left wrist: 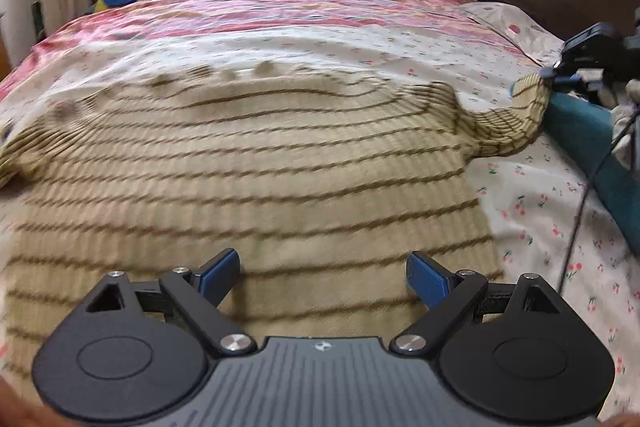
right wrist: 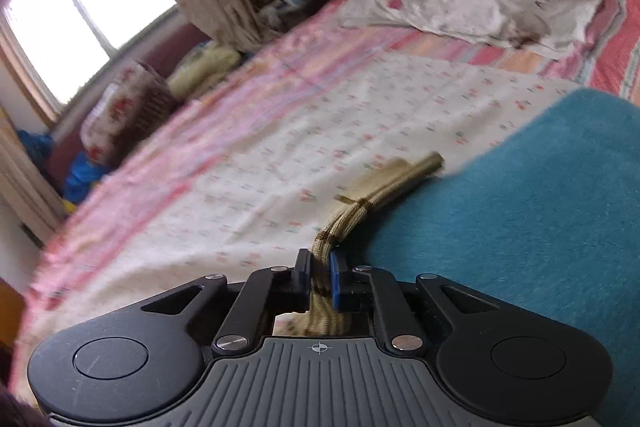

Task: Fold small clothes
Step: 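Grasp the sweater sleeve cuff with the right gripper and fold it across the body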

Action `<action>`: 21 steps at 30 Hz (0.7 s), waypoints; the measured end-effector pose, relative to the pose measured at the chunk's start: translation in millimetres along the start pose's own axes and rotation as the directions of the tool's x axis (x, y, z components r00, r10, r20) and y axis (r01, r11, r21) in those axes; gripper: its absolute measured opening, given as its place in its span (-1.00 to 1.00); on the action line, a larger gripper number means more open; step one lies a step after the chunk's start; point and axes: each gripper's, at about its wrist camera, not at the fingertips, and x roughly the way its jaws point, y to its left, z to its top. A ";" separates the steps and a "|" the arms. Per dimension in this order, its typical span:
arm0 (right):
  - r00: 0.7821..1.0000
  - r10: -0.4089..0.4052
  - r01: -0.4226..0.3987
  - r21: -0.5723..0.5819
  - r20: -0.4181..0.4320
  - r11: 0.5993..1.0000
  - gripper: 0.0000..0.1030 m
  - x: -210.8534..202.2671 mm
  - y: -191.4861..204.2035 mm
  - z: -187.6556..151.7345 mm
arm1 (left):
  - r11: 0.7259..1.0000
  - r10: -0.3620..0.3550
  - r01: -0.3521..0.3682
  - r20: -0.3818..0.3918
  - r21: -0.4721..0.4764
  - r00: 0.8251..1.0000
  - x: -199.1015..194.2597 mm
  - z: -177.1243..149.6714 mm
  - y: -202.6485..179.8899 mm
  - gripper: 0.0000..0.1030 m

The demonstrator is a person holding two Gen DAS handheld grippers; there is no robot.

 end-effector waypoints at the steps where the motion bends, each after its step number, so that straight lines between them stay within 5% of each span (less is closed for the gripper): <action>1: 0.999 0.034 -0.034 -0.011 0.013 0.999 -0.81 -7.3 8.8 -0.2 | 1.000 0.009 -0.010 -0.002 -0.015 1.000 -4.8 -3.2 8.0 0.86; 6: 0.959 0.283 -0.279 -0.115 0.019 0.953 -0.83 -54.0 77.2 -20.2 | 0.997 0.054 -0.054 0.001 -0.056 0.999 -34.2 -21.9 45.8 0.86; 11: 0.884 0.459 -0.459 -0.353 -0.090 0.815 -0.85 -88.1 179.1 -91.5 | 0.995 0.080 -0.080 0.007 -0.065 0.997 -55.5 -38.0 75.4 0.86; 15: 0.855 0.444 -0.518 -0.502 -0.269 0.693 -0.86 -77.8 248.1 -180.3 | 0.995 0.085 -0.084 0.013 -0.058 0.996 -64.2 -49.7 96.0 0.86; 18: 0.866 0.356 -0.500 -0.633 -0.351 0.591 -0.83 -63.8 282.8 -243.0 | 0.994 0.073 -0.071 0.026 -0.084 0.997 -67.6 -56.1 112.4 0.86; 21: 0.869 0.285 -0.494 -0.674 -0.404 0.550 -0.81 -55.6 296.7 -277.3 | 0.991 0.052 -0.045 0.048 -0.124 0.998 -70.8 -60.6 127.9 0.86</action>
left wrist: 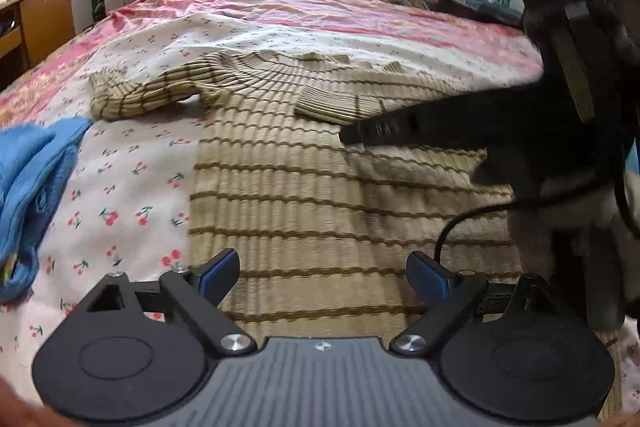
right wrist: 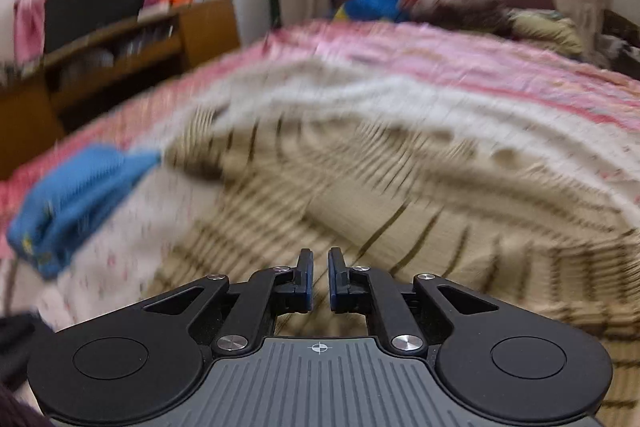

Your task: Fold small clothes

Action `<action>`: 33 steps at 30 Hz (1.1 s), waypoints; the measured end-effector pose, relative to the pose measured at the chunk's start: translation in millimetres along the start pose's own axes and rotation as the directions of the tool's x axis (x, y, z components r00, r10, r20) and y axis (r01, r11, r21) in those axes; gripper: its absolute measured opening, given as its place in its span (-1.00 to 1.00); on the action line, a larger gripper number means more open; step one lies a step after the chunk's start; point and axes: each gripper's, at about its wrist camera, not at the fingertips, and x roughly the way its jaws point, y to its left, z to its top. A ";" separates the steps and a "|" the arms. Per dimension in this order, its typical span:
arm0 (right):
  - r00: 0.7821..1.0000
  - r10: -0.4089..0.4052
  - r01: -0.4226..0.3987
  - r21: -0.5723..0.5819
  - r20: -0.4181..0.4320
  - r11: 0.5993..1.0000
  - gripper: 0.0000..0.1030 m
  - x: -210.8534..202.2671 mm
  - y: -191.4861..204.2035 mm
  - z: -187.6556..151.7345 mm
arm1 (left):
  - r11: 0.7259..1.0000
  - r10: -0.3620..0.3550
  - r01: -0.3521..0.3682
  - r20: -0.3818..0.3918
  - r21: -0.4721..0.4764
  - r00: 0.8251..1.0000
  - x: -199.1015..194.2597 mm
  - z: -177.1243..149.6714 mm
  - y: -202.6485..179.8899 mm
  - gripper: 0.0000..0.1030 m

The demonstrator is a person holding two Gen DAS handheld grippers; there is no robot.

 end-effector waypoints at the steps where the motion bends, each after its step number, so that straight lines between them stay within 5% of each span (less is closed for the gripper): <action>1: 1.000 -0.001 0.001 -0.004 -0.014 1.000 -0.80 0.4 0.7 -3.3 | 1.000 -0.005 0.005 0.004 -0.004 1.000 -0.4 -1.3 2.8 0.86; 8: 0.996 -0.084 0.086 -0.127 0.026 0.988 -0.43 -12.7 4.8 -4.0 | 0.999 -0.034 0.034 0.020 -0.038 0.999 -2.8 1.7 25.8 0.86; 14: 0.990 -0.138 0.133 -0.175 -0.017 0.976 -0.19 29.8 2.6 10.5 | 0.999 0.014 -0.013 0.024 -0.036 1.000 2.9 3.7 34.8 0.86; 17: 0.987 -0.154 0.144 -0.162 -0.052 0.976 -0.34 52.5 -0.1 10.6 | 0.999 0.023 -0.022 0.007 -0.040 1.000 10.7 3.8 39.0 0.86; 21: 0.988 -0.149 0.145 -0.106 -0.028 0.984 -0.91 53.9 -0.6 17.2 | 0.998 0.018 -0.018 -0.007 -0.052 1.000 16.5 3.3 42.9 0.86; 27: 0.990 -0.110 0.114 -0.041 0.086 0.993 -1.00 51.2 13.4 41.2 | 0.998 0.008 -0.008 0.005 -0.059 1.000 15.3 3.6 42.7 0.86; 33: 0.993 -0.086 0.090 -0.044 0.085 0.995 -0.95 59.4 28.3 46.9 | 0.997 0.002 -0.001 0.013 -0.073 1.000 13.8 5.5 45.3 0.86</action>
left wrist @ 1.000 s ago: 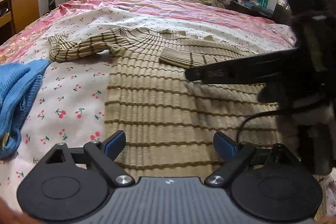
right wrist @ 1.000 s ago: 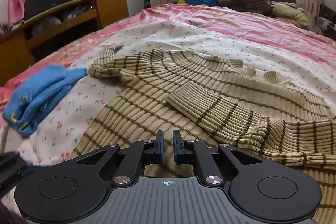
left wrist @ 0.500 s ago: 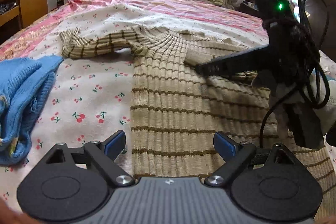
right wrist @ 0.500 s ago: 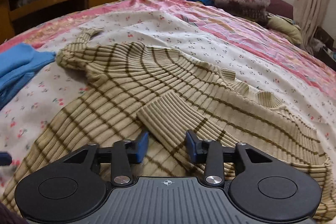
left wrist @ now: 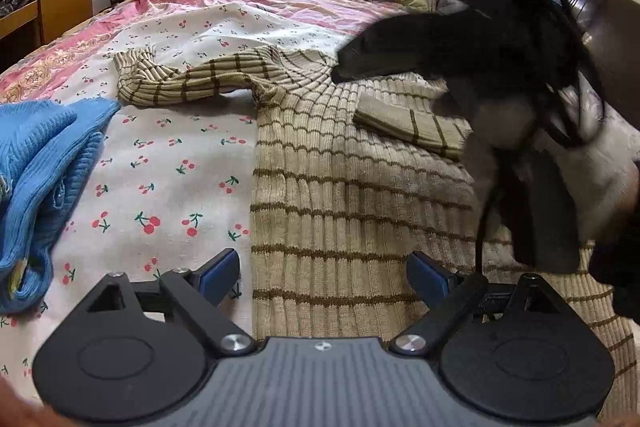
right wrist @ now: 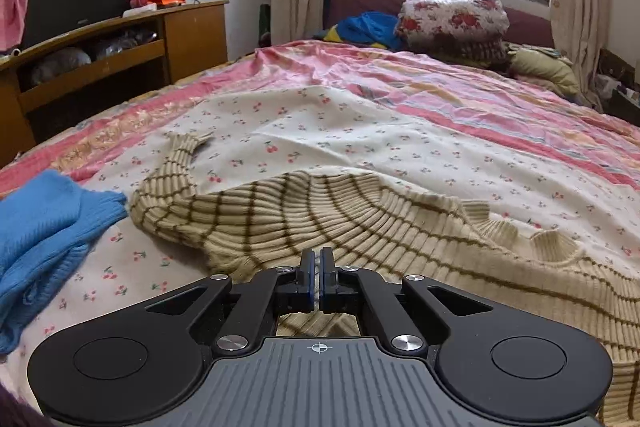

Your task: Fold small clothes

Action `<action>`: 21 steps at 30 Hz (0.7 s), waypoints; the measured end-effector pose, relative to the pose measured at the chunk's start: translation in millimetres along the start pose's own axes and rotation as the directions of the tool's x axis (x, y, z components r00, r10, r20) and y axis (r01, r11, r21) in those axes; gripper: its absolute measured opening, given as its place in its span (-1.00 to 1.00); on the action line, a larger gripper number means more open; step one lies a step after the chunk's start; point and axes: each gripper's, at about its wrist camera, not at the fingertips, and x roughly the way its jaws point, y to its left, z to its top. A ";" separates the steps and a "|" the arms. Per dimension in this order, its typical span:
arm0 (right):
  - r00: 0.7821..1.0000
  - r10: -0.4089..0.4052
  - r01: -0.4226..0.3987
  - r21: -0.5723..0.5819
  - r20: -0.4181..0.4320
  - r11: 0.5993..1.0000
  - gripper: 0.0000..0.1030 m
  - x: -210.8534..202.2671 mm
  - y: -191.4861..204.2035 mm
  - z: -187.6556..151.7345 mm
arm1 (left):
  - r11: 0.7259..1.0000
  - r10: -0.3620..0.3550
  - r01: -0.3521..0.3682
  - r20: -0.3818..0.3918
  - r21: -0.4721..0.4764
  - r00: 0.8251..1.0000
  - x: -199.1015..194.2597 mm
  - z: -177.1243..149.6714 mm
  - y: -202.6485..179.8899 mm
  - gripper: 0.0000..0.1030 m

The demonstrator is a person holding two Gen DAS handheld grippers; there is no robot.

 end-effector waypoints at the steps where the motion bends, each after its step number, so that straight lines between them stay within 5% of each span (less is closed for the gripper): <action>1: 1.000 0.005 -0.005 -0.009 -0.001 1.000 -0.91 -5.5 -0.9 -2.4 | 1.000 0.000 0.000 0.005 0.002 1.000 -0.7 0.7 0.0 0.86; 9: 0.999 -0.026 0.022 -0.106 -0.034 0.994 -0.10 -32.9 -15.3 -37.0 | 1.000 -0.005 0.004 0.048 0.013 0.999 5.0 16.8 -7.0 0.87; 12: 0.995 -0.083 0.076 -0.111 -0.059 0.991 -0.25 -17.7 -13.0 -40.5 | 0.999 0.005 -0.007 0.052 0.033 0.999 11.2 17.2 -8.7 0.87; 14: 0.990 -0.119 0.114 -0.065 -0.070 0.991 -0.68 -8.3 -17.8 -38.2 | 0.999 0.004 -0.005 0.035 0.032 0.999 14.8 14.6 -6.3 0.87; 17: 0.993 -0.095 0.097 0.026 -0.070 0.995 -0.96 -5.8 -24.6 -28.2 | 1.000 0.001 -0.002 0.024 0.029 1.000 17.7 12.5 -3.6 0.87; 21: 0.996 -0.086 0.086 0.063 0.001 0.994 -0.97 -11.0 -21.0 -9.0 | 1.000 -0.005 0.004 0.033 0.031 0.999 15.7 11.6 -2.3 0.87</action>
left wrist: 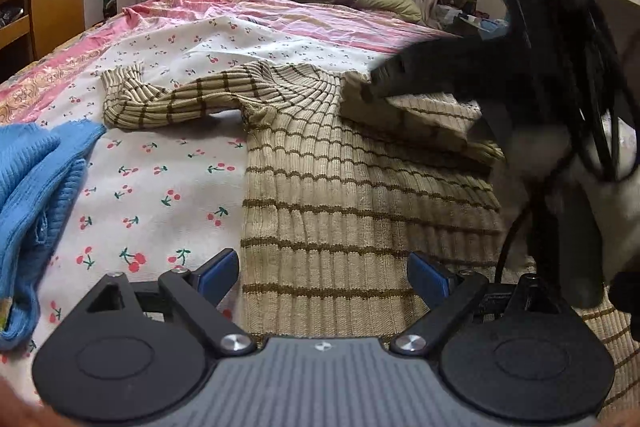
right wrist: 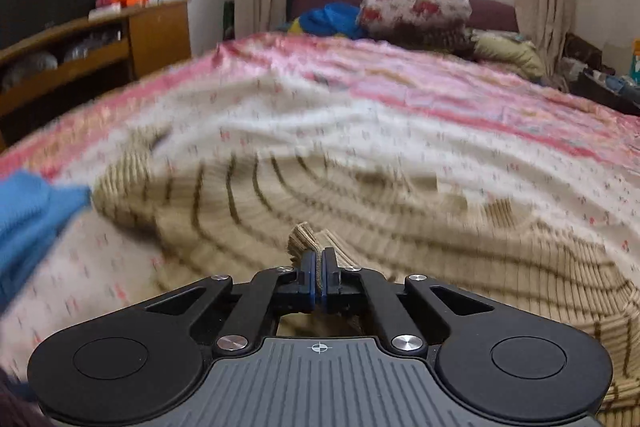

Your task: Fold small clothes

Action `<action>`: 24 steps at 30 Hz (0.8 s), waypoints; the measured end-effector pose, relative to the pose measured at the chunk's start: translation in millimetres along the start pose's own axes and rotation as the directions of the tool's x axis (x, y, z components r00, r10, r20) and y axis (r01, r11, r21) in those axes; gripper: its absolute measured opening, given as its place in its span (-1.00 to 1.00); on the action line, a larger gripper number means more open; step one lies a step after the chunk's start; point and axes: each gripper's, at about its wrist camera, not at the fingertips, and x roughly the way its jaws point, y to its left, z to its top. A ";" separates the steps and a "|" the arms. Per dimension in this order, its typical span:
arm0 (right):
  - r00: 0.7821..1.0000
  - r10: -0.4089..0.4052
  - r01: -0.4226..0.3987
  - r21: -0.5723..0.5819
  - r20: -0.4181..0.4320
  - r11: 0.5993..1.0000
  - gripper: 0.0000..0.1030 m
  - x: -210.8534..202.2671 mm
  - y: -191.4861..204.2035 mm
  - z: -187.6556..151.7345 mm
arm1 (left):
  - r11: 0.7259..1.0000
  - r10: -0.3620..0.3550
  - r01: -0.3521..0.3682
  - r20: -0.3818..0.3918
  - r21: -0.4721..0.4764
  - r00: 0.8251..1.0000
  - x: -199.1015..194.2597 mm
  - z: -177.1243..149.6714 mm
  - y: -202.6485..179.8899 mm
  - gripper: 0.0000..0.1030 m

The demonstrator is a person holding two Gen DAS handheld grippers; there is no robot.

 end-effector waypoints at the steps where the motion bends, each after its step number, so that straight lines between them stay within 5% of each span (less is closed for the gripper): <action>1: 1.000 0.011 -0.011 0.013 0.015 1.000 -0.97 -0.6 1.8 4.2 | 1.000 0.001 -0.001 0.003 0.002 1.000 -0.6 0.0 0.1 0.87; 6: 0.998 0.045 -0.046 0.021 0.046 0.999 -0.93 10.6 19.1 15.3 | 1.000 0.000 0.000 0.007 0.004 1.000 -0.5 -0.7 -0.1 0.87; 11: 0.994 0.083 -0.086 -0.028 -0.077 0.996 -0.83 36.6 26.8 1.1 | 1.000 0.002 -0.002 0.002 0.013 1.000 0.9 -2.9 -0.7 0.87; 16: 0.994 0.103 -0.102 0.023 -0.027 0.995 -0.61 2.2 2.7 1.8 | 1.000 0.003 -0.003 0.010 0.027 1.000 -0.3 -4.1 -1.8 0.87; 21: 0.997 -0.075 0.075 0.077 -0.004 0.994 -0.60 -31.0 -65.4 -15.5 | 0.999 0.018 -0.020 0.041 0.039 0.999 -5.2 -3.0 -1.5 0.87; 24: 0.968 -0.234 0.246 0.170 -0.088 0.954 -0.55 -31.5 -118.0 -37.6 | 0.999 0.039 -0.039 0.043 0.005 0.998 -4.5 1.1 3.4 0.87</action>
